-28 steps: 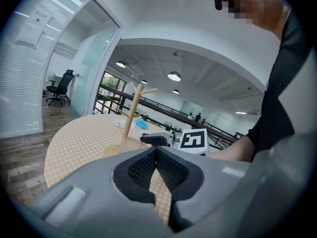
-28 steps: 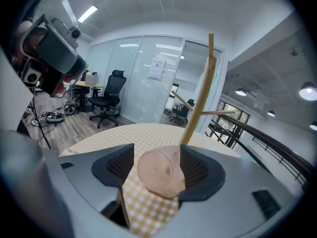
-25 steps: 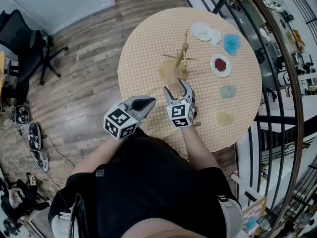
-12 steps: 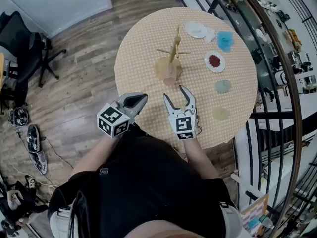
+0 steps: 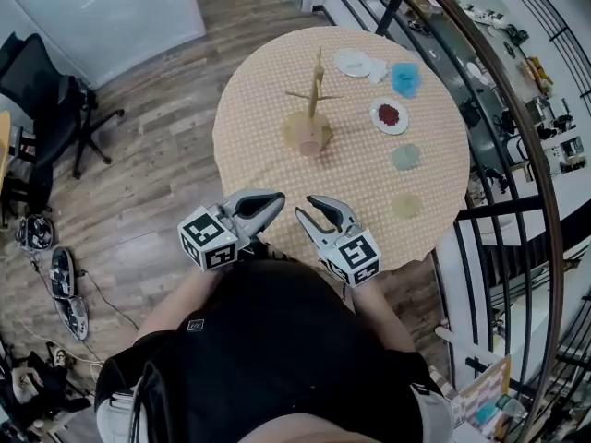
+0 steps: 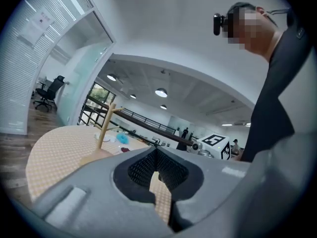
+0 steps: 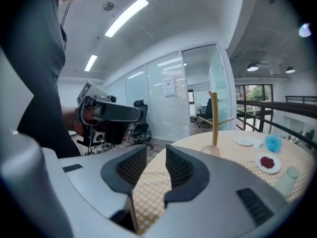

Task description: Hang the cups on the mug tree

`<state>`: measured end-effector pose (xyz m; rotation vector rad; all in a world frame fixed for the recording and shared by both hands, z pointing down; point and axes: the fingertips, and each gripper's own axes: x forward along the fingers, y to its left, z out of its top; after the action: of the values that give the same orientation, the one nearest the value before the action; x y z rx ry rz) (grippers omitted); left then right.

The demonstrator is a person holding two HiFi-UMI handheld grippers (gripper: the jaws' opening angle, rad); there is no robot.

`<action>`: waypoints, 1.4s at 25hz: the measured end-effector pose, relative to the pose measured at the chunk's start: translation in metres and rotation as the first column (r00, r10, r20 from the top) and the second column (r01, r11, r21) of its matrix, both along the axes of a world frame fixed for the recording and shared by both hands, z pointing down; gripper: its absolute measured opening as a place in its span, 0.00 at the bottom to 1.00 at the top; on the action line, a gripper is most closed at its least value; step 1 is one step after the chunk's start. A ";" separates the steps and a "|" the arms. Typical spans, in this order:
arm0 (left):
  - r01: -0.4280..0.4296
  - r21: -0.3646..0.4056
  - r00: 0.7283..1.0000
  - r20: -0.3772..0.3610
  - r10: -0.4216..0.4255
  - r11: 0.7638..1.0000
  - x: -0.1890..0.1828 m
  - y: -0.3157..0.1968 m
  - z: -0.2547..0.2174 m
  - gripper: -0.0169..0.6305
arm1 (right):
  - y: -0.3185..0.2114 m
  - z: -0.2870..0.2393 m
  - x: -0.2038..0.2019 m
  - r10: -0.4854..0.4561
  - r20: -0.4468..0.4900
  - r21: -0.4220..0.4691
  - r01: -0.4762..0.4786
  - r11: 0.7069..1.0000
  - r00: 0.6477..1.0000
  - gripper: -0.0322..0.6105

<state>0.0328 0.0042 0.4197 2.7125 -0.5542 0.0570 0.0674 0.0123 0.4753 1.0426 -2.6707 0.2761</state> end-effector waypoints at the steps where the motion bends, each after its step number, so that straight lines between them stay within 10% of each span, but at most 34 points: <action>1: -0.003 0.014 1.000 -0.014 0.003 1.000 -0.002 0.000 -0.006 0.04 | 0.002 -0.004 -0.001 0.014 0.014 -0.003 -0.014 1.000 1.000 0.24; 11: -0.190 0.175 0.980 -0.022 0.197 0.966 -0.019 0.019 -0.048 0.04 | 0.000 -0.060 -0.010 0.328 0.265 -0.105 -0.311 0.945 0.907 0.16; 16: -0.303 0.142 0.938 -0.133 0.321 0.942 -0.006 0.040 -0.061 0.04 | 0.010 -0.064 -0.011 0.353 0.212 -0.050 -0.350 0.935 0.911 0.14; 35: -0.159 0.204 0.987 0.004 0.162 0.966 0.004 0.019 -0.062 0.04 | 0.022 -0.074 0.038 0.386 0.220 -0.006 -0.394 0.919 0.896 0.13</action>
<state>0.0365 0.0232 0.3572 2.9510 -0.3516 0.0259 0.1053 0.0340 0.4016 1.6510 -2.6352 0.4394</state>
